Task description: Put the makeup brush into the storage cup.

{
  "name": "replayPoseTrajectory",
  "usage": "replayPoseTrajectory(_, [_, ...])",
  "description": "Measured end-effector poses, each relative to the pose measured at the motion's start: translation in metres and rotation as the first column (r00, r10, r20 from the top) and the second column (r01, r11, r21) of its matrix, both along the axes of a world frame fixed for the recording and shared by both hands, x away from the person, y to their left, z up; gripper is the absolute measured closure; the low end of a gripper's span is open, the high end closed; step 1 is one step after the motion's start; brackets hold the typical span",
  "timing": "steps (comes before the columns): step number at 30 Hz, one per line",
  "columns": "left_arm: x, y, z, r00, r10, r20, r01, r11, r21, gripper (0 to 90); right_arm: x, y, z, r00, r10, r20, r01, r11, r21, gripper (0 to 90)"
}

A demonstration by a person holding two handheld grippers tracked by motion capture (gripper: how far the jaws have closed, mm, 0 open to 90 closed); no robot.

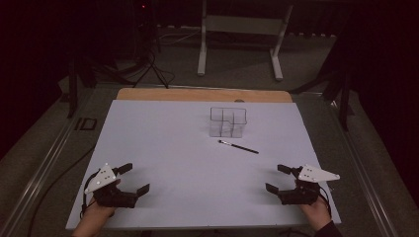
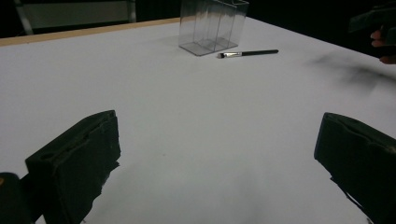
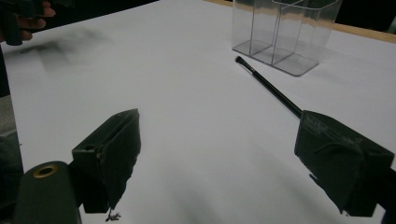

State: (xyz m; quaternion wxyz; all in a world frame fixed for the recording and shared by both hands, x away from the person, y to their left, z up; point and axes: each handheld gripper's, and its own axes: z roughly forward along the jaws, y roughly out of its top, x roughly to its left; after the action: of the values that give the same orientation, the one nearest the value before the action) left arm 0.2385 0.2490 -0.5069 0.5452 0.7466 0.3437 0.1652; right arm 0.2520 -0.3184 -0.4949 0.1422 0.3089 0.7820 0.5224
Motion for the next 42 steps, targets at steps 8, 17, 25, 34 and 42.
replayPoseTrajectory(8, [-0.001,0.0,0.001,1.0,0.001,0.003,-0.001,1.0,-0.001,1.4,-0.001,0.002,0.001,0.9999,0.011,0.011,-0.011,0.9999,-0.009,14.3])
replayPoseTrajectory(17, [-0.001,0.0,0.001,1.0,-0.003,0.006,0.003,1.0,0.002,1.4,-0.002,0.005,0.003,0.9995,0.028,0.017,-0.028,0.9994,-0.018,14.2])
replayPoseTrajectory(25, [-0.002,0.0,0.001,1.0,0.002,0.006,-0.002,1.0,0.003,1.4,0.0,0.01,0.009,0.9989,0.036,0.03,-0.035,0.9987,-0.036,13.9])
replayPoseTrajectory(34, [-0.002,0.0,0.002,1.0,0.001,0.007,-0.001,1.0,0.001,1.4,0.006,0.009,0.034,0.9982,0.032,0.051,-0.031,0.9992,-0.025,14.0])
replayPoseTrajectory(42, [-0.002,0.0,0.002,1.0,0.001,0.005,-0.001,1.0,0.002,1.4,0.02,0.013,0.046,0.9964,0.052,0.067,-0.049,0.998,-0.04,14.1])
